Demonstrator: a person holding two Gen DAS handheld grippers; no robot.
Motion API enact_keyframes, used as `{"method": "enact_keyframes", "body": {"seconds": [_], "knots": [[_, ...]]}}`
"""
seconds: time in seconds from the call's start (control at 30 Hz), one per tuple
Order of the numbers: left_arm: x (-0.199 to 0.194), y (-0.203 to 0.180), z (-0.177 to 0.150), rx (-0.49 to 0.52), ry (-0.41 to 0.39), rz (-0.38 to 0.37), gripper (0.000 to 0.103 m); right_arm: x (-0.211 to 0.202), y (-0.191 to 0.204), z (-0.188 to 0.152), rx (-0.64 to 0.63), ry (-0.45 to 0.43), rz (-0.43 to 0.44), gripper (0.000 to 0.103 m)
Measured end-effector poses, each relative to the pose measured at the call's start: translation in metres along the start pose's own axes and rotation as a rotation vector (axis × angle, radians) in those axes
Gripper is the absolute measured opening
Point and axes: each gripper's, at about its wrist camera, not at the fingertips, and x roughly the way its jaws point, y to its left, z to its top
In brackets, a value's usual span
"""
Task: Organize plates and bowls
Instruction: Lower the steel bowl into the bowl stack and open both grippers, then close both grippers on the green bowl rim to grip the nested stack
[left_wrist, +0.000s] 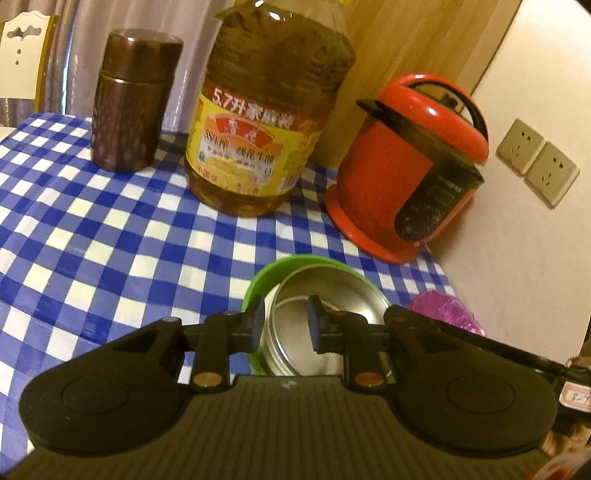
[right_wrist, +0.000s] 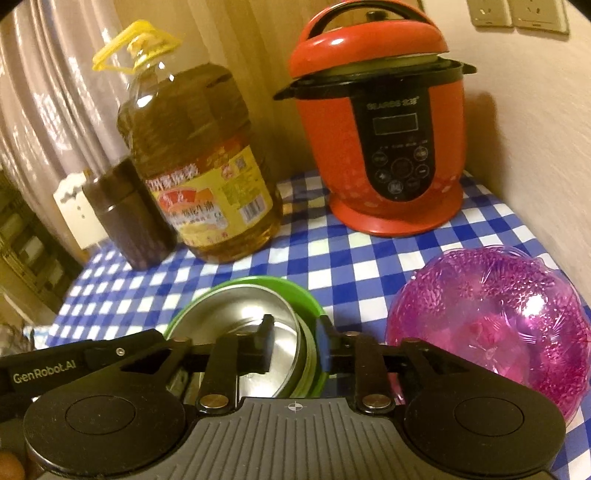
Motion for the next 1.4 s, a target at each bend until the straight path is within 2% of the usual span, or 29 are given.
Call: {"method": "enact_keyframes", "body": {"seconds": [0.2, 0.4, 0.67, 1.03, 1.4], "knots": [[-0.002, 0.002, 0.001, -0.007, -0.009, 0.005, 0.021, -0.001, -0.008, 0.002, 0.033, -0.005, -0.021, 0.031], [0.000, 0.004, 0.000, -0.014, -0.009, 0.011, 0.021, 0.005, -0.018, -0.001, 0.064, 0.009, -0.035, 0.040], [0.003, 0.006, 0.000, -0.014, -0.013, 0.022, 0.021, 0.015, -0.027, -0.003, 0.092, 0.029, -0.029, 0.040], [0.010, 0.009, -0.003, -0.020, -0.008, 0.040, 0.024, 0.014, -0.029, -0.003, 0.132, 0.045, 0.037, 0.040], [0.024, 0.021, -0.010, -0.088, 0.020, 0.007, 0.028, 0.022, -0.026, -0.007, 0.136, 0.089, 0.054, 0.040]]}}
